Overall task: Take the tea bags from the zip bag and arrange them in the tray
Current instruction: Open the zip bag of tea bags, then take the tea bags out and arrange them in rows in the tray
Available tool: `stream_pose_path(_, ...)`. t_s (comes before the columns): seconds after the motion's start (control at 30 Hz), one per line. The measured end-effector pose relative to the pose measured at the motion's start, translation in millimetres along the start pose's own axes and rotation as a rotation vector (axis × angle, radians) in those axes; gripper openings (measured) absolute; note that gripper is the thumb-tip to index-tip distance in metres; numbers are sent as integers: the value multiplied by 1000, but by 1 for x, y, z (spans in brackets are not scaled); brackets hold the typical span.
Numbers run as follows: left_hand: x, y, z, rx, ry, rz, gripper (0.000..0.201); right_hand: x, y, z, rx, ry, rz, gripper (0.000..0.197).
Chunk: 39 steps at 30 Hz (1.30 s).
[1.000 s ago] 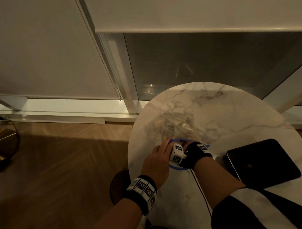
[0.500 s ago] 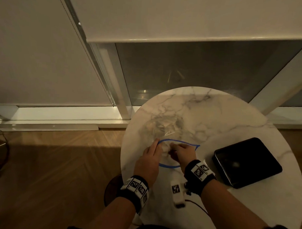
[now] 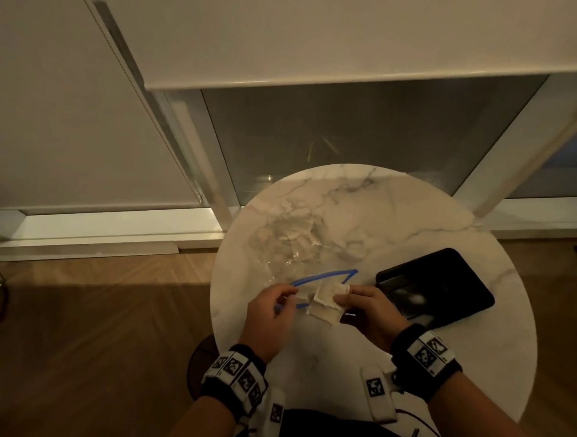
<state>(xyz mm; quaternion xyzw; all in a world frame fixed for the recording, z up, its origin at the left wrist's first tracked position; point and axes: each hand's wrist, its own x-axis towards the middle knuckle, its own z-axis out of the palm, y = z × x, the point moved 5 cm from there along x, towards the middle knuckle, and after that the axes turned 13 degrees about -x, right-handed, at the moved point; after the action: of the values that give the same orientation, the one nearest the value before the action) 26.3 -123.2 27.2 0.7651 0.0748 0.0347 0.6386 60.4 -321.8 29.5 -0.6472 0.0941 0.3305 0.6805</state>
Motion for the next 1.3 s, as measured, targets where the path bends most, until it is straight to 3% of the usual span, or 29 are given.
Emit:
stream_pose_path(0.07,-6,-5,18,-209,-35,-352,21,-10,-7,-4,34,-62,-17,17)
stream_pose_path(0.13,-16,-6,39,-355,-74,-646,42,-19,-11,-8,75,-133,-32,19)
stream_pose_path(0.2,-24,-2,58,-555,-103,-836,54,-25,-14,-10,99,-226,-50,35)
stream_pose_path(0.27,-28,4,73,-786,-139,-919,60,-29,-16,-12,74,-278,-57,35)
stream_pose_path(0.4,-28,22,95,-1008,-195,-932,67,-34,-22,-27,-355,-154,-133,12)
stream_pose_path(0.57,-34,26,109,-958,-240,-877,57,-34,-15,-53,-849,-42,-198,11)
stream_pose_path(0.67,-35,23,116,-868,-241,-816,34,-39,-12,-62,-867,-19,-225,19)
stream_pose_path(0.77,-33,15,121,-846,-193,-780,31,-46,-11,-71,-629,21,-213,22)
stream_pose_path(0.83,-32,8,121,-853,-155,-795,26,-44,-8,-89,-581,122,-203,13)
stream_pose_path(0.87,-32,4,120,-851,-133,-804,22,-41,-4,-102,-644,199,-193,4)
stream_pose_path(0.93,-33,-4,118,-856,-102,-812,16,-35,8,-130,-969,323,-106,17)
stream_pose_path(1.0,-34,-10,116,-872,-78,-826,13,-31,24,-148,-1421,309,12,27)
stream_pose_path(1.07,-36,-14,115,-888,-54,-842,15,-26,43,-159,-1687,260,85,40)
stream_pose_path(1.3,-40,-31,113,-861,26,-905,41,-25,69,-147,-1750,263,-58,26)
